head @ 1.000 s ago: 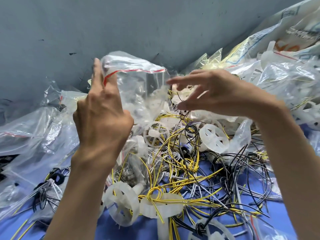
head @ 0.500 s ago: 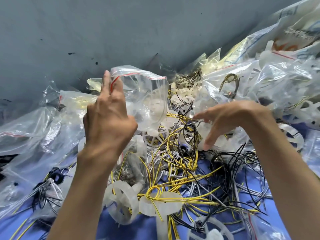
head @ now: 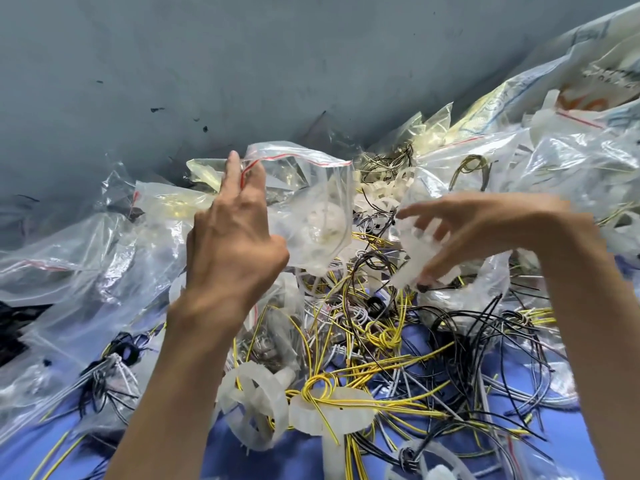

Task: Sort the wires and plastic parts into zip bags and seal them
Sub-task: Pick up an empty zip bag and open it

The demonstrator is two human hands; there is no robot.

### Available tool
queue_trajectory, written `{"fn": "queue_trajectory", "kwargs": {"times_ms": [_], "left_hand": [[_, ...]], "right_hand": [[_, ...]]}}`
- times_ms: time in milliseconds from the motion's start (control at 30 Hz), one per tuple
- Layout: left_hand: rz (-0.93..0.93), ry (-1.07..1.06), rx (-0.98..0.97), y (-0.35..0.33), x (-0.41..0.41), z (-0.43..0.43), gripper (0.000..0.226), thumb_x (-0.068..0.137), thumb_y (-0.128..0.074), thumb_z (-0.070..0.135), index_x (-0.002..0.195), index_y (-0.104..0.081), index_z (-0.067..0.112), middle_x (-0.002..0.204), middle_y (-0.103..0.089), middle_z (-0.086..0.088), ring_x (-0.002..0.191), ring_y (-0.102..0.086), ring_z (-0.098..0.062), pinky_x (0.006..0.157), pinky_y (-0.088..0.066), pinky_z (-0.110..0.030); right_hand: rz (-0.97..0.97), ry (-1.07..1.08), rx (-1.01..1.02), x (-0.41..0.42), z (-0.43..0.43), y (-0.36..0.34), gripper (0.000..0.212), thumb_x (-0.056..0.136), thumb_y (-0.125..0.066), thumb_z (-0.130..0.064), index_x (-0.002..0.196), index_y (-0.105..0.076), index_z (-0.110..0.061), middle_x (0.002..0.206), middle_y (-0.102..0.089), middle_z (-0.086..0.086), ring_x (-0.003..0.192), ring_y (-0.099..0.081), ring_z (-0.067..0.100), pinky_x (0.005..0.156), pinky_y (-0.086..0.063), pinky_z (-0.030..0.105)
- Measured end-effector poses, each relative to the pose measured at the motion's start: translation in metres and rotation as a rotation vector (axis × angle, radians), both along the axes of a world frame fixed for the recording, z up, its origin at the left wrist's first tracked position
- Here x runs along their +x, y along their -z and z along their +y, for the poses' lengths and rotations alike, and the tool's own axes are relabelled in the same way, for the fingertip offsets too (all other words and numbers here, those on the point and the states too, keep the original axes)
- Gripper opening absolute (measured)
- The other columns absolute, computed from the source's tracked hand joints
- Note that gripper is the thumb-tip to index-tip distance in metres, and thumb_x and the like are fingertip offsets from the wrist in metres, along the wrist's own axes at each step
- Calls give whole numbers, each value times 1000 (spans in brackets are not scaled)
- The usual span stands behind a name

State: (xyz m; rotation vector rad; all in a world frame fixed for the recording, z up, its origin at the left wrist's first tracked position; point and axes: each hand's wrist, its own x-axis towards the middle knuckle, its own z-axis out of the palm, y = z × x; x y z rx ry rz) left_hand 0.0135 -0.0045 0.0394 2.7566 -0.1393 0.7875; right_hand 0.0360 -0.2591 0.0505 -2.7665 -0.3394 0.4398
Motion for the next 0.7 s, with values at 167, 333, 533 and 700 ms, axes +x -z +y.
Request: {"fn": "queue_trajectory", "kwargs": {"times_ms": [167, 333, 533, 700], "left_hand": [[-6, -23, 9, -2, -4, -3, 73, 75, -58, 4, 142, -32, 17, 159, -15, -6, 115, -53, -44, 90, -46, -44], [-24, 37, 22, -4, -7, -9, 71, 76, -63, 10, 141, -35, 19, 159, -16, -6, 117, -53, -43, 91, -46, -43], [-23, 124, 17, -8, -13, -11, 80, 69, -61, 9, 142, -33, 28, 156, -25, 0, 120, -51, -37, 94, -43, -38], [44, 184, -92, -12, -14, -9, 82, 70, -65, 13, 143, -33, 28, 139, -49, -10, 111, -54, -31, 81, -35, -24]], "right_hand": [[-219, -125, 433, -30, -1, -33, 75, 44, -78, -65, 115, -53, -54, 103, -60, -16, 91, -65, 1, 80, -56, 27], [-263, -411, 754, -50, 32, -40, 75, 55, -82, -37, 124, -57, -21, 109, -61, -6, 107, -58, 20, 81, -54, 28], [-722, -356, 311, -45, 60, -32, 88, 60, -83, -41, 138, -46, -24, 124, -47, 1, 112, -47, 16, 90, -42, 19], [-888, -328, 146, -37, 61, -26, 92, 61, -85, -35, 141, -41, -22, 129, -44, 5, 111, -35, 16, 90, -29, 18]]}}
